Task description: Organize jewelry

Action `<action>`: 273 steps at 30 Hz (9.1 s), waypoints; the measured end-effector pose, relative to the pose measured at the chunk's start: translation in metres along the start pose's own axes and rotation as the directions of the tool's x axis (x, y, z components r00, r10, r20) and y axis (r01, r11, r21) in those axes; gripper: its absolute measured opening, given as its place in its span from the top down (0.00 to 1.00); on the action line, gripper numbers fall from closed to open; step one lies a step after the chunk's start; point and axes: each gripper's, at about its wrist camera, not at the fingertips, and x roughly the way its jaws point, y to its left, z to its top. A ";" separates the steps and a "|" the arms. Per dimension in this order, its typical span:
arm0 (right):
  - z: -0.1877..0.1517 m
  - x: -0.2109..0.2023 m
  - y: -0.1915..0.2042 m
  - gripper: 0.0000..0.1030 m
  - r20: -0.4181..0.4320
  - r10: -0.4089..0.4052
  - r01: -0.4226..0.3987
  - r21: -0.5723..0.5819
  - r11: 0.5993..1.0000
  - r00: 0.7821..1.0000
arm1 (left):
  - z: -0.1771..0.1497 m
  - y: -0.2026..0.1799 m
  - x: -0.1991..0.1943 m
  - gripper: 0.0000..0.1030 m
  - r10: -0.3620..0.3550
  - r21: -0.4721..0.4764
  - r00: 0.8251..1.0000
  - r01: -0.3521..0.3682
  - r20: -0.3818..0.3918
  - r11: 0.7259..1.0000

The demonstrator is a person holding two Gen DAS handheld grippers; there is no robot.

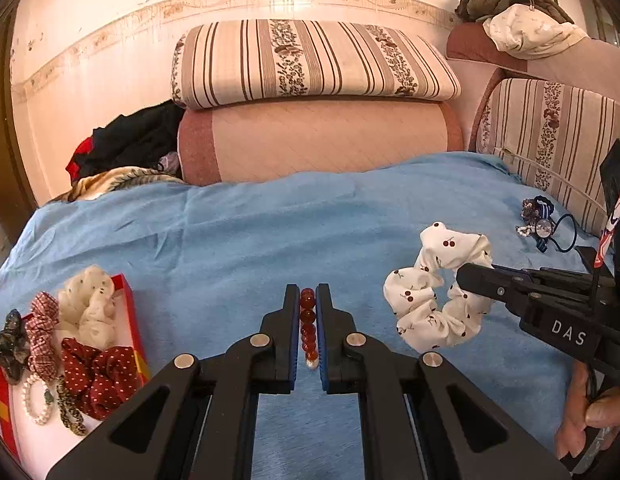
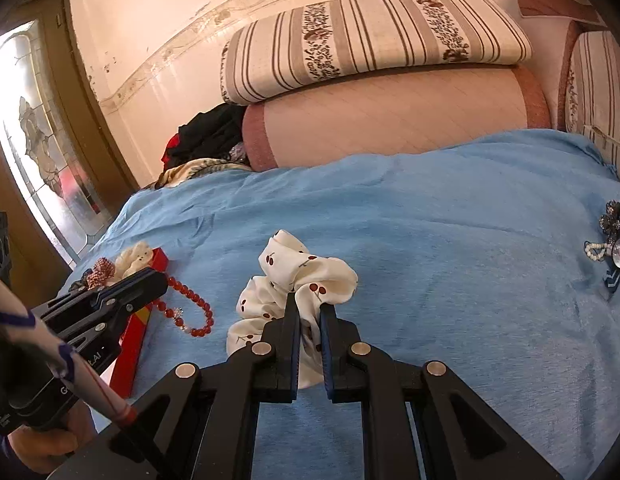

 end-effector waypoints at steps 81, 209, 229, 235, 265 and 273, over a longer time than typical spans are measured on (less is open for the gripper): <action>-0.078 0.096 0.293 0.90 -0.270 0.224 -0.286 -0.219 0.933 0.936 | -0.115 0.268 -0.087 0.93 0.300 -0.370 0.926 -0.368 -0.229 0.853; -0.135 -0.075 0.206 0.08 -0.006 -0.088 0.072 -0.513 0.855 0.996 | -0.158 0.115 -0.188 0.00 0.605 -0.332 0.737 -0.676 -0.300 0.658; -0.140 -0.072 0.212 0.07 -0.016 -0.094 0.071 -0.527 0.847 0.995 | -0.159 0.118 -0.190 0.00 0.576 -0.359 0.761 -0.648 -0.298 0.672; -0.140 -0.075 0.211 0.07 -0.011 -0.095 0.075 -0.527 0.846 0.995 | -0.159 0.118 -0.191 0.00 0.576 -0.358 0.761 -0.648 -0.298 0.672; -0.127 -0.092 0.201 0.07 0.025 -0.041 0.048 -0.453 0.890 0.999 | -0.151 0.107 -0.196 0.00 0.591 -0.323 0.759 -0.651 -0.274 0.687; -0.127 -0.090 0.199 0.07 0.021 -0.044 0.049 -0.452 0.891 0.999 | -0.152 0.106 -0.196 0.00 0.592 -0.309 0.753 -0.658 -0.287 0.687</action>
